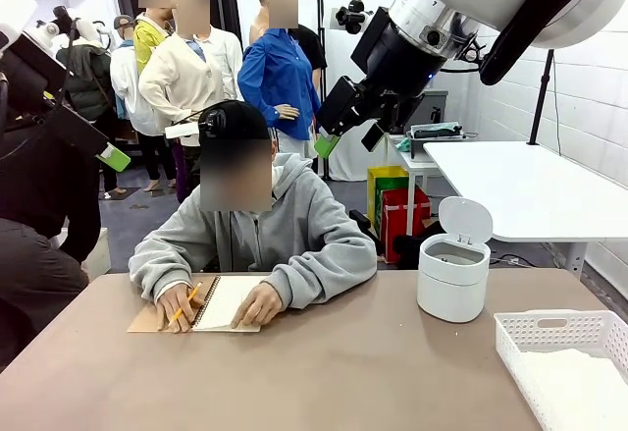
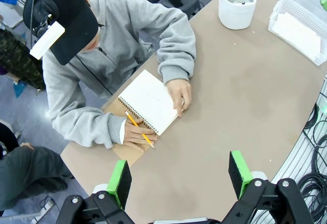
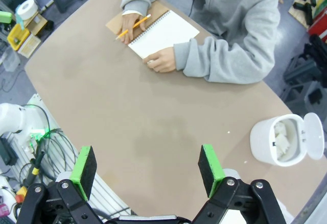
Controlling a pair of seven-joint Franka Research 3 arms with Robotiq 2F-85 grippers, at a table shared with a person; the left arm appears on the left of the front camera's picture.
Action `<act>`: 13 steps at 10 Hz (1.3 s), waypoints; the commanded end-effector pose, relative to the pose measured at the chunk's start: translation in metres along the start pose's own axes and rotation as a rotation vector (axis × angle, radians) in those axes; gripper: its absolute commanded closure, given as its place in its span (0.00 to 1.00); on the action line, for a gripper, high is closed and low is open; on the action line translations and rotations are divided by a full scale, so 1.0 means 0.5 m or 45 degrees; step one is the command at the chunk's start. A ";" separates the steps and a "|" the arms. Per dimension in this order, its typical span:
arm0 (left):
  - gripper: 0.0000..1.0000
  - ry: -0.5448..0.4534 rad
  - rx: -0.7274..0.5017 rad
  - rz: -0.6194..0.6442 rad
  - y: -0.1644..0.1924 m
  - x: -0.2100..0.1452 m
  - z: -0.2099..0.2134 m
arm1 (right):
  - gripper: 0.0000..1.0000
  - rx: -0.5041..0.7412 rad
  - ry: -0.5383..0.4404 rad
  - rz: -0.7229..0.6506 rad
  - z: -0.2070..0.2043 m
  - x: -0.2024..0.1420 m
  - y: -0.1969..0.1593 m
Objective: Sort the paper based on its condition.
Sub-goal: If a person hands you a paper, place it in the Organizing basket , and if it's crumpled, put it in the Trash can.
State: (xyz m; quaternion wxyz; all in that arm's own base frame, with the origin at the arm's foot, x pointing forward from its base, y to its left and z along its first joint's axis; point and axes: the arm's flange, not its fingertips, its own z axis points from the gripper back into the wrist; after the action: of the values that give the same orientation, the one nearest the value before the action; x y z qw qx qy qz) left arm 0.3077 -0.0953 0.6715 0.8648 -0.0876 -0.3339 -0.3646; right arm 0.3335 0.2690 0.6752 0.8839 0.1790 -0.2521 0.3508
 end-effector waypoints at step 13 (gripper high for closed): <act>0.00 0.000 -0.003 0.001 0.001 -0.001 -0.001 | 0.00 0.002 -0.002 -0.004 -0.003 -0.005 0.000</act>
State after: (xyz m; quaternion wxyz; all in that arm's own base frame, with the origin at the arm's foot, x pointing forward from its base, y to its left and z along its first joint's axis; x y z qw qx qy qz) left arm 0.3077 -0.0953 0.6715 0.8648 -0.0876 -0.3339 -0.3646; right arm 0.3335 0.2690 0.6752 0.8839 0.1790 -0.2521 0.3508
